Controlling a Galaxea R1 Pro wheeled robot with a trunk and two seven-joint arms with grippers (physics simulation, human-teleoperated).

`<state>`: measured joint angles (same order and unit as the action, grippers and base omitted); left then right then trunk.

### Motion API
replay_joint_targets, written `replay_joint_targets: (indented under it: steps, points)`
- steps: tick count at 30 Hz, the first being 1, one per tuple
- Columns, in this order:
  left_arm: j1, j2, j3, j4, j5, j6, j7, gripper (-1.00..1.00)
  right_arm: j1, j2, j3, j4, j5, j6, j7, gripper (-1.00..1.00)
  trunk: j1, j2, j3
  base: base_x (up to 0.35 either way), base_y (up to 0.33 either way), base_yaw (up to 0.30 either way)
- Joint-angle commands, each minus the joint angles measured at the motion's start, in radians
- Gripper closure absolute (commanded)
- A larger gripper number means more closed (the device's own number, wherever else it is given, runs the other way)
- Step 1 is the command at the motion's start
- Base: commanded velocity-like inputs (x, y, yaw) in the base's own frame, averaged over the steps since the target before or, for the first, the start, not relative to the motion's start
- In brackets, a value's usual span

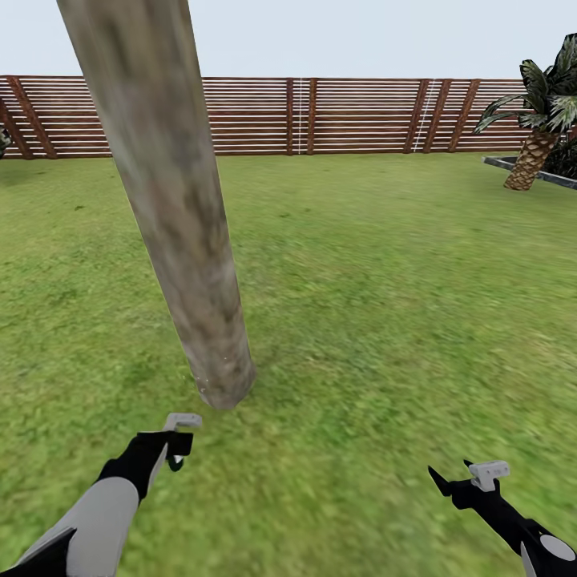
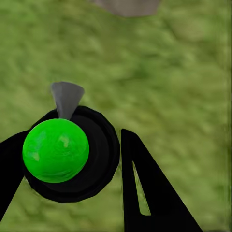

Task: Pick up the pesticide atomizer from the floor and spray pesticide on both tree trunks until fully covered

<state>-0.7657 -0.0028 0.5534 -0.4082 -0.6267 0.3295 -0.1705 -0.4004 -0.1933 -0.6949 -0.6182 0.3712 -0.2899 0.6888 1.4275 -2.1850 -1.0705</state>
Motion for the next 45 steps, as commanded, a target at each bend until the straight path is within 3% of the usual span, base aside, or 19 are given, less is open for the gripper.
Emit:
replay_joint_targets:
  steps: [1, 4, 10, 13, 15, 18, 20, 25, 33, 36, 40, 45]
  points:
    - [-0.001, 0.002, -0.001, -0.001, -0.001, 0.001, -0.012, 1.00, 0.000, 0.000, 0.000, 0.000, 0.000, 0.000, 0.000, -1.00, 0.000, 0.000, 0.000, 0.000, 0.000, 0.000]
    - [-0.003, 0.015, -0.002, -0.015, -0.004, 0.032, -0.061, 1.00, 0.000, 0.000, 0.000, 0.000, 0.000, 0.000, 0.000, -1.00, 0.000, 0.000, 0.000, 0.000, 0.000, 0.000]
    - [-0.019, 0.118, -0.002, -0.020, -0.004, 0.086, -0.188, 1.00, 0.000, -0.001, 0.000, 0.000, 0.001, 0.000, 0.000, -1.00, 0.000, 0.000, 0.000, 0.000, 0.000, 0.000]
    - [-0.033, 0.140, -0.003, -0.020, -0.005, 0.087, -0.234, 1.00, 0.000, -0.001, 0.000, 0.000, 0.001, 0.000, 0.000, -1.00, 0.000, 0.000, 0.000, 0.000, 0.000, 0.000]
    - [-0.038, 0.133, -0.014, -0.019, -0.005, 0.088, -0.260, 1.00, 0.000, -0.002, 0.000, 0.000, 0.002, 0.000, 0.000, -1.00, 0.000, 0.000, 0.000, 0.000, 0.000, 0.000]
    - [-0.035, 0.115, -0.102, -0.017, -0.001, 0.089, -0.280, 1.00, 0.000, -0.002, 0.000, 0.000, 0.002, 0.000, 0.000, -1.00, 0.000, 0.000, 0.000, 0.000, 0.000, 0.000]
    - [-0.034, 0.089, -0.128, -0.018, -0.001, 0.089, -0.283, 1.00, 0.000, -0.001, 0.000, 0.000, 0.002, 0.000, 0.000, -1.00, 0.000, 0.000, 0.000, 0.000, 0.000, 0.000]
    - [-0.041, 0.069, -0.135, -0.019, 0.001, 0.089, -0.284, 1.00, 0.000, -0.002, 0.000, 0.000, 0.002, 0.000, 0.000, -1.00, 0.000, 0.000, 0.000, -0.023, 0.005, 0.000]
    - [-0.048, 0.066, -0.135, -0.075, 0.004, 0.092, -0.285, 1.00, 0.000, -0.002, 0.000, 0.000, 0.002, 0.000, 0.000, -1.00, 0.000, 0.000, 0.000, -0.191, 0.040, 0.000]
    - [-0.096, 0.067, -0.135, -0.077, 0.004, 0.105, -0.285, 1.00, 0.000, -0.002, 0.000, 0.000, 0.002, 0.000, 0.000, -1.00, 0.000, 0.000, 0.000, -0.012, 0.002, 0.000]
    - [-0.169, 0.067, -0.135, -0.077, 0.004, 0.192, -0.285, 1.00, 0.000, -0.002, 0.000, 0.000, 0.002, 0.000, 0.000, -1.00, 0.000, 0.000, 0.000, -0.001, 0.000, 0.000]
    - [-0.195, 0.083, -0.137, -0.076, 0.003, 0.207, -0.288, 1.00, 0.000, -0.002, 0.000, -0.001, 0.002, 0.000, 0.000, -1.00, 0.000, 0.000, 0.000, 0.000, 0.000, 0.000]
